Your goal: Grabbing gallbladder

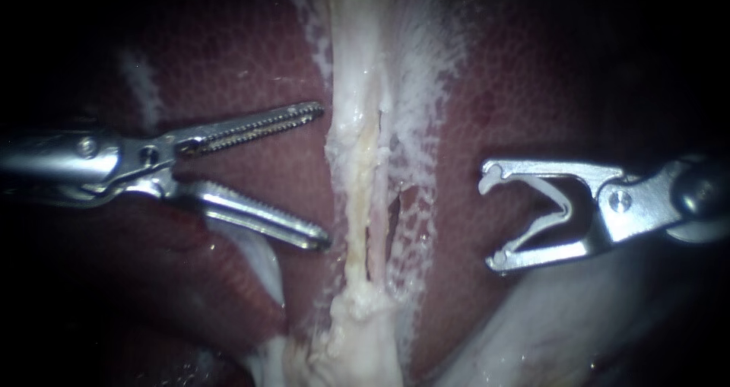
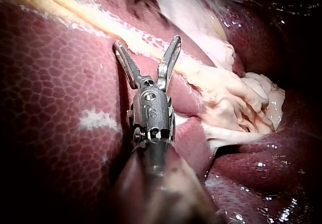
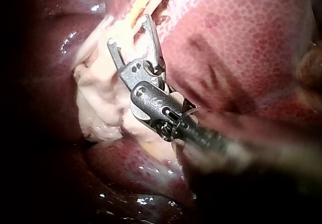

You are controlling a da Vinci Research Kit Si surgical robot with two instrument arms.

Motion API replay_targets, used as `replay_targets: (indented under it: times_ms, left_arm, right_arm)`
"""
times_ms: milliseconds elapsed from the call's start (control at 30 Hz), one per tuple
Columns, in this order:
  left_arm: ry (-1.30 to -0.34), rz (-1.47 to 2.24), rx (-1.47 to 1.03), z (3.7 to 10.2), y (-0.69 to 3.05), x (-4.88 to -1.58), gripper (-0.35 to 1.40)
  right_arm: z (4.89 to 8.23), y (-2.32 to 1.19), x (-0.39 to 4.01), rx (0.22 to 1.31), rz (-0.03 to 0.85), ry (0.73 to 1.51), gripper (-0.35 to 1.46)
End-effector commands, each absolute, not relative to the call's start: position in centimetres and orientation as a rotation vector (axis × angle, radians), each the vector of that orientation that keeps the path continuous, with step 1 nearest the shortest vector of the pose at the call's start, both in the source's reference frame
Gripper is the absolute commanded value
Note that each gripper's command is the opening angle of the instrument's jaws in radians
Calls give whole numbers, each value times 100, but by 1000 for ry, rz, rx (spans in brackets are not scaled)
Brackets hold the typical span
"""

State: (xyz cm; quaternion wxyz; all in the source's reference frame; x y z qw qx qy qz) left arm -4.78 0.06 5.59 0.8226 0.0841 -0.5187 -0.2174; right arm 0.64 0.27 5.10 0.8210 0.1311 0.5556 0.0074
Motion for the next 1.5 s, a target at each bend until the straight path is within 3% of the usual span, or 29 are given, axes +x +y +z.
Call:
replay_targets:
  times_ms: [33, 733, 1100, 1300, 1500]
  left_arm:
    - [-1104, -463, 179, 559, 5, -479, 94]
    - [-1113, -521, 243, 567, -9, -497, 88]
    - [-1115, -548, 274, 589, 2, -495, 83]
    - [-1110, -593, 295, 597, 9, -490, 69]
    - [-1098, -640, 315, 594, 10, -486, 27]
  right_arm:
    - [510, 27, 64, 279, 15, 1183, 59]
    - [510, 27, 65, 279, 15, 1183, 59]
    - [510, 27, 65, 279, 16, 1182, 59]
    - [510, 27, 65, 279, 16, 1182, 59]
    - [510, 27, 65, 279, 16, 1182, 59]
